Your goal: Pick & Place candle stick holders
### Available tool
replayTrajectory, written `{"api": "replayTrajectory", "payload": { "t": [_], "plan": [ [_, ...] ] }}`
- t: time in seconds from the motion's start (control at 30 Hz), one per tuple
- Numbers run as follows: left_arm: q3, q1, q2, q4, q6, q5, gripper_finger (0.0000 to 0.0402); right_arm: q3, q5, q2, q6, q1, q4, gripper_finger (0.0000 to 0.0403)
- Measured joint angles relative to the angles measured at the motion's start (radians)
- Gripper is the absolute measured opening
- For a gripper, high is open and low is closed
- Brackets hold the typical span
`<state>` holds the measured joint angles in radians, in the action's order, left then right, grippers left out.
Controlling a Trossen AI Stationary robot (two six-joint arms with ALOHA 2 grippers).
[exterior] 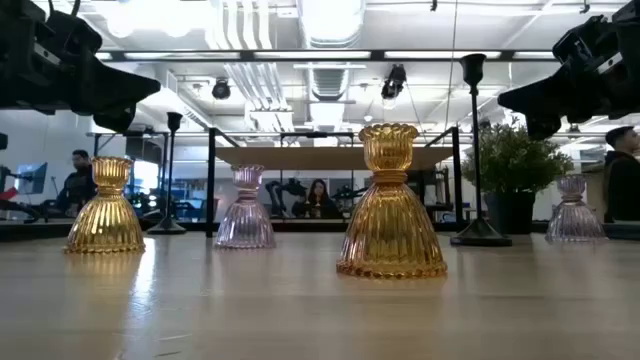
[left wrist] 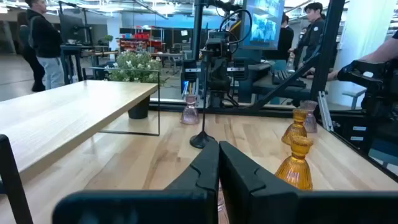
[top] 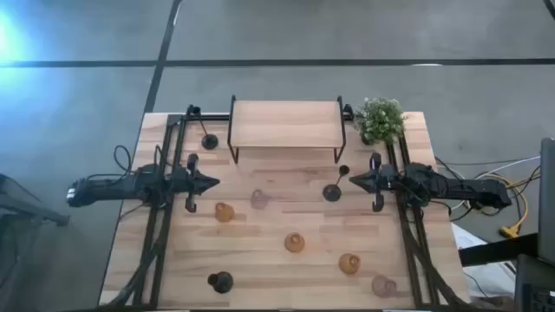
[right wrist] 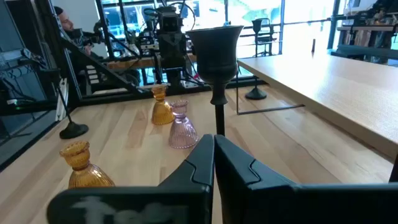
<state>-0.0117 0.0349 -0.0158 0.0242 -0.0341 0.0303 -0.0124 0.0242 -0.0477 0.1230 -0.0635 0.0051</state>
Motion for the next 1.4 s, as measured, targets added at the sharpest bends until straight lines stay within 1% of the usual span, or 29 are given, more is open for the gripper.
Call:
{"api": "replayTrajectory", "payload": {
  "t": [1.2, 1.27, 1.3, 1.33, 1.4],
  "plan": [
    [0.000, 0.000, 0.000, 0.000, 0.000, 0.000, 0.0014, 0.000, 0.000, 0.000, 0.000, 0.000, 0.008, 0.0009],
    [0.000, 0.000, 0.000, 0.000, 0.000, 0.000, 0.0014, 0.002, 0.018, -0.004, -0.031, 0.000, 0.091, 0.0009],
    [0.000, 0.000, 0.000, 0.000, 0.000, 0.000, 0.0014, 0.002, 0.045, -0.008, -0.045, 0.000, 0.182, 0.0009],
    [0.000, 0.000, 0.000, 0.000, 0.000, 0.000, 0.0014, 0.002, 0.077, -0.010, -0.050, 0.000, 0.292, 0.0009],
    [0.000, 0.000, 0.000, 0.000, 0.000, 0.000, 0.0014, 0.000, 0.154, -0.021, -0.053, 0.000, 0.569, 0.0009]
  ]
}}
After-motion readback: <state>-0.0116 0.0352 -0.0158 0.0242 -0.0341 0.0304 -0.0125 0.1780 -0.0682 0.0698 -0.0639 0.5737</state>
